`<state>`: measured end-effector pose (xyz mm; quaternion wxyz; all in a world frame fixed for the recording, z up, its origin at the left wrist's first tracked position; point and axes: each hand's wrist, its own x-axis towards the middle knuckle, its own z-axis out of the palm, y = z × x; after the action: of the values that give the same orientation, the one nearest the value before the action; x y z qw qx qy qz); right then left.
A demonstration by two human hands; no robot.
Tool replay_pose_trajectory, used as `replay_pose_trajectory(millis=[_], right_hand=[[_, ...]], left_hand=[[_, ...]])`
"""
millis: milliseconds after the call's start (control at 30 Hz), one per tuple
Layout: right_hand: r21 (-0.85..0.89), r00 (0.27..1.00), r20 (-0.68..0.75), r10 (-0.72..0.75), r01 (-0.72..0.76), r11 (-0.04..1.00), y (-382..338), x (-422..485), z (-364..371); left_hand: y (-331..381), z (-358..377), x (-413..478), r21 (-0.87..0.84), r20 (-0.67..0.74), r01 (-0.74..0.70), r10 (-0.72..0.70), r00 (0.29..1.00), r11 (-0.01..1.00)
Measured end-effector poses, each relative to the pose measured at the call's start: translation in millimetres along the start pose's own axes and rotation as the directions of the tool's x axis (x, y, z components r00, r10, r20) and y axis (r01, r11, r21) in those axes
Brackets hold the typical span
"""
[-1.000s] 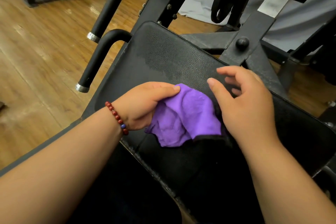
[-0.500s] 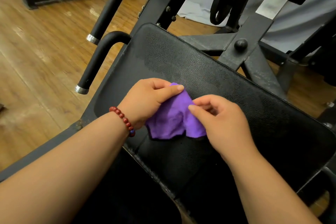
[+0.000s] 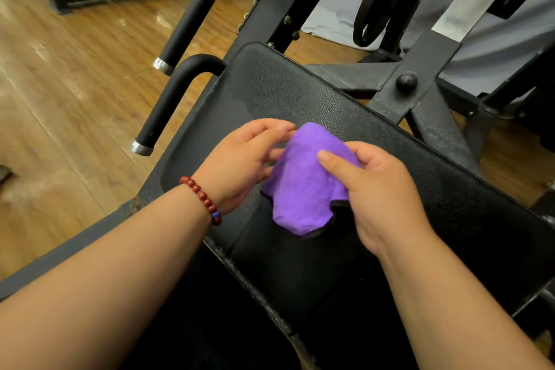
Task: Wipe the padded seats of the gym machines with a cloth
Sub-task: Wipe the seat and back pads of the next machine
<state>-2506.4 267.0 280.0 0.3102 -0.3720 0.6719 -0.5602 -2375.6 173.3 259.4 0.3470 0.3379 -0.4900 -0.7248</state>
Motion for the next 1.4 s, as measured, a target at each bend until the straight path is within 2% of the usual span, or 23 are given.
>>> replay_pose_trajectory(millis=[100,167,233,267,333,367,400,433,500,567,667,833,1000,1067,1133,1233,1300,1400], right_hand=[[0.033,0.999,-0.045,0.007,-0.006,0.999,-12,14,-8],[0.012,0.994,-0.098,-0.041,0.042,0.999,-18,19,-12],[-0.18,0.949,-0.197,-0.245,0.21,0.961,-24,20,-15],[-0.328,0.884,-0.233,-0.406,0.321,0.888,-27,20,-17],[-0.606,0.662,-0.176,-0.729,0.51,0.61,-31,21,-19],[-0.707,0.561,-0.055,-0.826,0.563,0.429,-28,23,-19],[-0.753,0.506,0.122,-0.854,0.608,0.253,-19,27,-19],[-0.76,0.505,0.298,-0.81,0.639,0.119,-7,33,-18],[-0.765,0.618,0.519,-0.591,0.643,0.001,15,41,-14],[-0.802,0.738,0.57,-0.36,0.596,-0.048,30,42,-14],[-0.801,0.773,0.597,-0.216,0.589,-0.106,31,40,-19],[-0.766,0.711,0.642,-0.286,0.614,-0.192,39,40,-20],[-0.733,0.627,0.678,-0.384,0.61,-0.301,45,47,-18],[-0.724,0.626,0.69,-0.363,0.585,-0.365,46,50,-15],[-0.742,0.639,0.67,-0.379,0.558,-0.371,48,53,-9],[-0.752,0.646,0.659,-0.385,0.552,-0.362,52,57,1],[-0.714,0.592,0.7,-0.4,0.587,-0.381,57,58,3],[-0.595,0.461,0.799,-0.386,0.701,-0.394,54,66,0]], left_hand=[[0,-9,6,0.101,-0.136,-0.049,0.063,0.989,0.994],[0,-14,7,0.178,-0.184,-0.078,0.111,0.977,0.981],[-4,-19,8,0.355,-0.197,-0.116,0.195,0.961,0.928],[-6,-20,8,0.44,-0.197,-0.125,0.231,0.953,0.889],[-7,-21,8,0.565,-0.204,-0.102,0.258,0.944,0.819],[-9,-23,8,0.597,-0.205,-0.089,0.258,0.944,0.797],[-10,-25,8,0.619,-0.202,-0.082,0.259,0.944,0.781],[-11,-27,9,0.635,-0.203,-0.076,0.26,0.944,0.769],[-10,-30,9,0.639,-0.225,-0.061,0.262,0.939,0.767],[-11,-34,10,0.618,-0.256,-0.045,0.254,0.933,0.785],[-14,-36,12,0.617,-0.256,-0.042,0.251,0.934,0.786],[-24,-33,13,0.655,-0.19,-0.049,0.227,0.955,0.754],[-48,-39,13,0.786,-0.073,-0.072,0.207,0.976,0.614],[-59,-42,12,0.847,-0.056,-0.06,0.2,0.978,0.528],[-64,-46,13,0.888,-0.088,-0.007,0.185,0.979,0.46],[-64,-52,15,0.899,-0.134,0.062,0.138,0.981,0.434],[-64,-56,16,0.9,-0.134,0.076,0.107,0.985,0.428],[-65,-58,17,0.909,-0.118,0.072,0.088,0.989,0.411]])
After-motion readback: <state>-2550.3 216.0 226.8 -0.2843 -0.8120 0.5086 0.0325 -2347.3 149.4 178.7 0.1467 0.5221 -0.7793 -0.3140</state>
